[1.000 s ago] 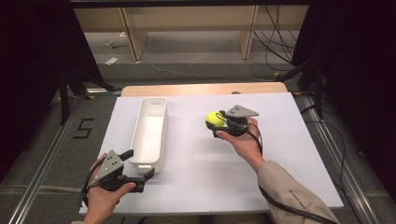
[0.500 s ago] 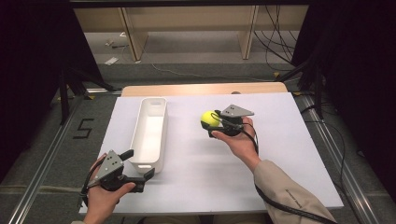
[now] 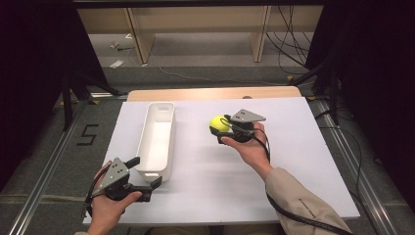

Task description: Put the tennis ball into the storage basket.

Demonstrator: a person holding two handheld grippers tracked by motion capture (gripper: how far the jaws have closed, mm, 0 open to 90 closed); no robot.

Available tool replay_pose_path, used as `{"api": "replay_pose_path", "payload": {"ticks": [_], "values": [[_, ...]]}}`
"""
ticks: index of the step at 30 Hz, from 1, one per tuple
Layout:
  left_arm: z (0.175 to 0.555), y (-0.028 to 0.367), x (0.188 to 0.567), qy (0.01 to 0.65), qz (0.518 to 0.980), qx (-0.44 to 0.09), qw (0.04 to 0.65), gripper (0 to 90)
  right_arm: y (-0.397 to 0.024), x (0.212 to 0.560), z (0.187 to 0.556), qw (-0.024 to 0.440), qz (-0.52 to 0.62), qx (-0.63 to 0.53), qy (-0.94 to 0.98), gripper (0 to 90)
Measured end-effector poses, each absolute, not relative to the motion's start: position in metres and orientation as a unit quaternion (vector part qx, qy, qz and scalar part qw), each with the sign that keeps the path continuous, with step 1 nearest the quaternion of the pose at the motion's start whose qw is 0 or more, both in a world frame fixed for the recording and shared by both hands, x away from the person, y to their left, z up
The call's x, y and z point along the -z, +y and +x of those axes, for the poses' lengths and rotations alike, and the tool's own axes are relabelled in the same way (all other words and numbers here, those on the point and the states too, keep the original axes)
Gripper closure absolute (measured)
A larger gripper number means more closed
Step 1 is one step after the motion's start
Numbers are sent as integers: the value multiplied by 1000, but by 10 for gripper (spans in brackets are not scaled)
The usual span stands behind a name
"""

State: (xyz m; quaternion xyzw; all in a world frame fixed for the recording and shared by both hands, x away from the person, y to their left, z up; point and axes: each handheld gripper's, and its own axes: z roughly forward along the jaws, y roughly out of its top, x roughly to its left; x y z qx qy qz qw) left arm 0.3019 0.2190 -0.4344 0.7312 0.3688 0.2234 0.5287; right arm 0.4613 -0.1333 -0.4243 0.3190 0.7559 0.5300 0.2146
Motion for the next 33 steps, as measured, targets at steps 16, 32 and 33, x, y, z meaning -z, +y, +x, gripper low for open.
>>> {"api": "replay_pose_path", "payload": {"ticks": [16, 32, 33], "values": [[302, 219, 434, 369, 731, -223, 528, 0, -127, 423, 461, 214, 314, -533, 756, 281], [302, 219, 434, 370, 731, -223, 529, 0, -118, 422, 460, 211, 305, -537, 758, 281], [302, 219, 434, 370, 730, -223, 529, 0, -118, 422, 460, 210, 305, -537, 758, 281]]}}
